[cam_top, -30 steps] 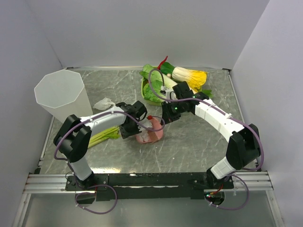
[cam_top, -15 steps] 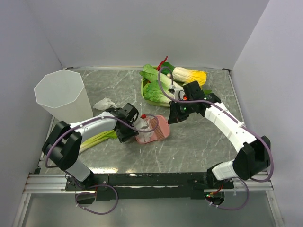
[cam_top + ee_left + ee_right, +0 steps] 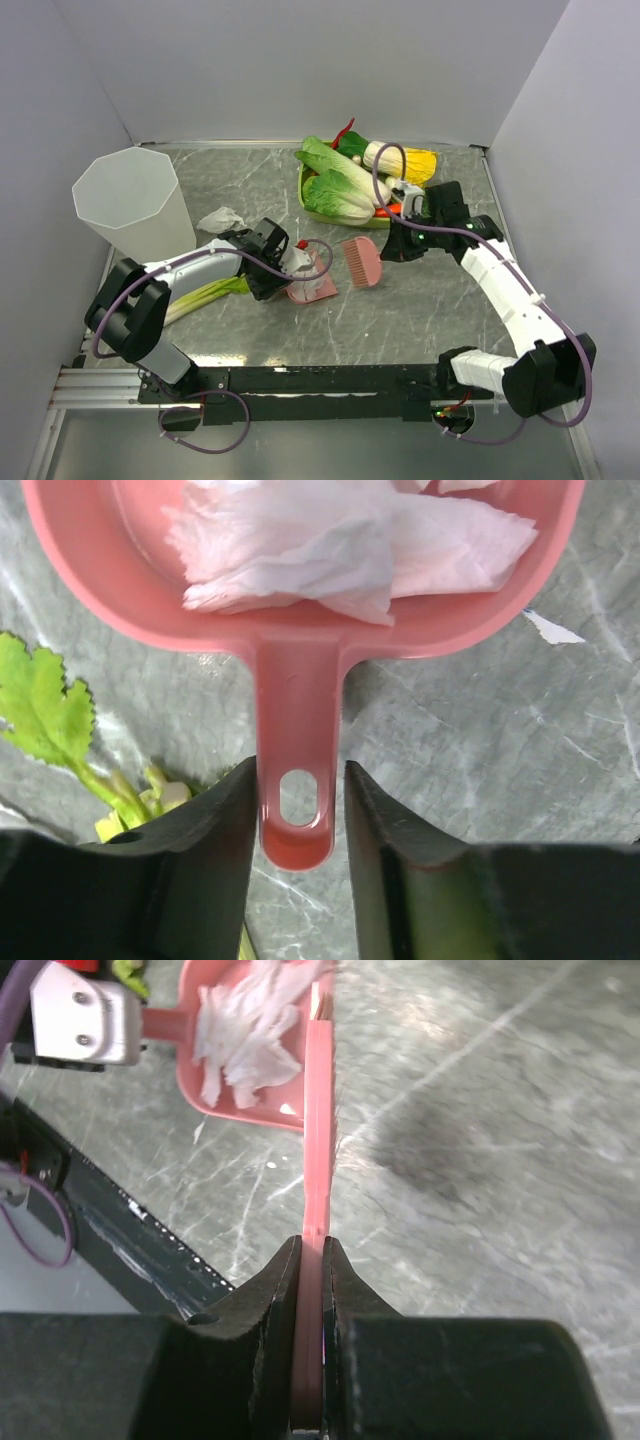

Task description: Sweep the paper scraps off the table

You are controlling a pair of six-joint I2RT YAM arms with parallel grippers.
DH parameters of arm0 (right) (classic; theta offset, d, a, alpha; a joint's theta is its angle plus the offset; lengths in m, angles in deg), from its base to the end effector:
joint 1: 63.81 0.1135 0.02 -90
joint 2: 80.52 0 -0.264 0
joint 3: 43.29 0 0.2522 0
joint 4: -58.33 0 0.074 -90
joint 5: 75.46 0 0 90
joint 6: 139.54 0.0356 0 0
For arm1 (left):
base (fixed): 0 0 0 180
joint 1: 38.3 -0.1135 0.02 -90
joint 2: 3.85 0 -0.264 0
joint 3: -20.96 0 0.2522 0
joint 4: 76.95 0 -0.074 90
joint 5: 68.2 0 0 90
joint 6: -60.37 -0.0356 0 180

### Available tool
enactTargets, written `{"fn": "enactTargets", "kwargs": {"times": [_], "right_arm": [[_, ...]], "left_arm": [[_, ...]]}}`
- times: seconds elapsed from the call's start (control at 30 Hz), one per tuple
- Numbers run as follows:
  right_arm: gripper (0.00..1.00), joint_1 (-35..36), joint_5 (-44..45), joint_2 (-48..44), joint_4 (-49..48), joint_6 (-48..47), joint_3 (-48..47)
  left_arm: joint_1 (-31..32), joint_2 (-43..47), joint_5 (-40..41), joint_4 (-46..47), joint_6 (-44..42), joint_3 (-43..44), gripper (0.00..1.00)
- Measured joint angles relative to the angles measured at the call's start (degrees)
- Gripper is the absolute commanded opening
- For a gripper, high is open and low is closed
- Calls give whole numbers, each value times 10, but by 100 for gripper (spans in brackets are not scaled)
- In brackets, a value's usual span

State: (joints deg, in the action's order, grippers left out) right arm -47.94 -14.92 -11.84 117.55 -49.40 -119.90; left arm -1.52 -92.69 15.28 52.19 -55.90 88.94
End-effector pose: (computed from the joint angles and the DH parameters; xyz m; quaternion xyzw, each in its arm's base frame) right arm 0.2256 0.0823 0.3123 -0.2083 0.8924 0.2822 0.2840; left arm 0.2256 -0.1737 0.1838 0.5231 0.8355 -0.0704 0.1528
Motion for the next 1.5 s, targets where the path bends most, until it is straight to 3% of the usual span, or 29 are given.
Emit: {"fn": "enactTargets", "kwargs": {"times": [0.17, 0.33, 0.63, 1.13, 1.5], "right_arm": [[0, -44, 0, -45, -13, 10, 46], [0, -85, 8, -59, -14, 15, 66], [0, -132, 20, -72, -21, 15, 99], [0, -141, 17, -71, -31, 19, 118], [0, -141, 8, -61, -38, 30, 118]], "left_arm": [[0, -12, -17, 7, 0, 0, 32], [0, -14, -24, 15, -4, -3, 13], [0, 31, -34, -4, -31, -30, 2], [-2, 205, -91, -86, -94, -26, 1], [-17, 206, -116, -120, -99, 95, 1]]}}
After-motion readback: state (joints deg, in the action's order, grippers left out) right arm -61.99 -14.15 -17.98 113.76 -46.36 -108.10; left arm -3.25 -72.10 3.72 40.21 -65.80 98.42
